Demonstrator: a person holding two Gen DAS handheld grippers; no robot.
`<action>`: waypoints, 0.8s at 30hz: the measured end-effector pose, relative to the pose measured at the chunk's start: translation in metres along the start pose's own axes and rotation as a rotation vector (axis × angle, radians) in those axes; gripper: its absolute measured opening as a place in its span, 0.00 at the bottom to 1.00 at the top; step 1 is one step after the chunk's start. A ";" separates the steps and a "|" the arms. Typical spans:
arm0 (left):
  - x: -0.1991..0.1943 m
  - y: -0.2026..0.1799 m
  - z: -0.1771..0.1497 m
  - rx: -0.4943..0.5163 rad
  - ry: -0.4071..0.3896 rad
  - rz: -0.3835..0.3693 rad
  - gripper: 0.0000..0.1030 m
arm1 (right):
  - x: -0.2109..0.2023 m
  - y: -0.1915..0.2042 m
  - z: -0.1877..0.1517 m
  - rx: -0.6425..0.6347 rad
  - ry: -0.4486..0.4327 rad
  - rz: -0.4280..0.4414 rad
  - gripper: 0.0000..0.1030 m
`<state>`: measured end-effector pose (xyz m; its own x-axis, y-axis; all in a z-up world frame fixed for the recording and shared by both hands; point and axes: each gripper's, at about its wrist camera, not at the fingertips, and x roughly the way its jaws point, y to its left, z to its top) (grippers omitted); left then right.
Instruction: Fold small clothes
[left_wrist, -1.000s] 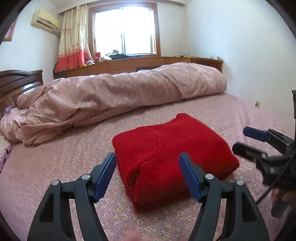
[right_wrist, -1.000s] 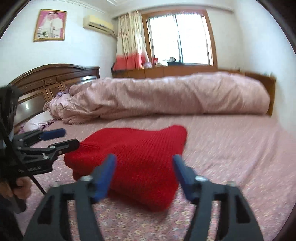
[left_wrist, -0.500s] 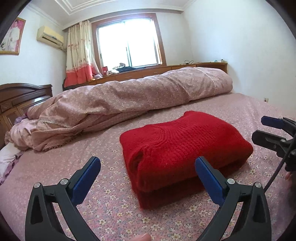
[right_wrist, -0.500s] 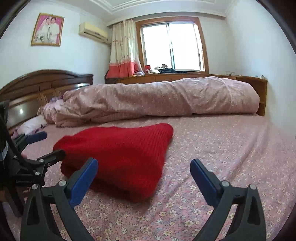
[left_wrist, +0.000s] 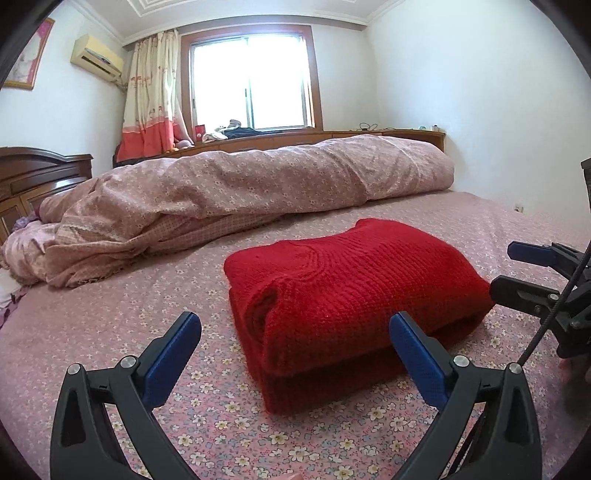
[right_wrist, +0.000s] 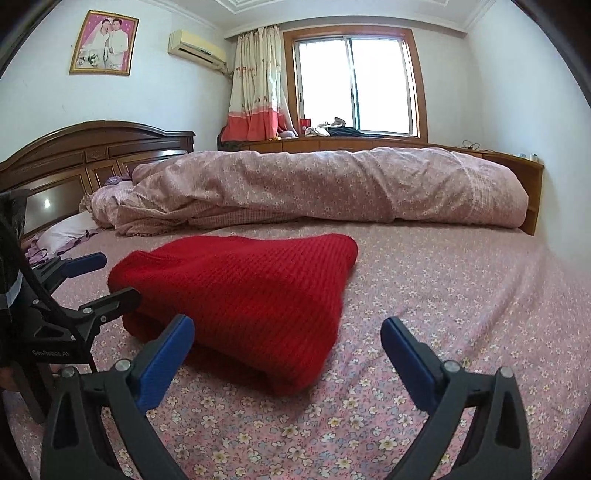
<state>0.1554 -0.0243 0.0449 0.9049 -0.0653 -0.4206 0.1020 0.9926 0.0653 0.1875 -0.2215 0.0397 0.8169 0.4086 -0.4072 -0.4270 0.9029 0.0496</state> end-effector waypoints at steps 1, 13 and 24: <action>0.000 0.000 0.000 -0.001 0.001 -0.005 0.96 | 0.000 0.000 0.000 -0.002 0.001 0.000 1.00; -0.001 -0.003 -0.001 0.009 -0.001 -0.014 0.96 | 0.002 0.006 -0.001 -0.027 0.014 0.002 1.00; 0.001 -0.004 -0.001 0.013 0.004 -0.014 0.96 | 0.004 0.008 -0.001 -0.034 0.024 0.001 1.00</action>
<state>0.1553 -0.0285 0.0434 0.9017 -0.0786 -0.4251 0.1200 0.9902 0.0713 0.1870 -0.2133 0.0379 0.8073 0.4059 -0.4285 -0.4412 0.8972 0.0187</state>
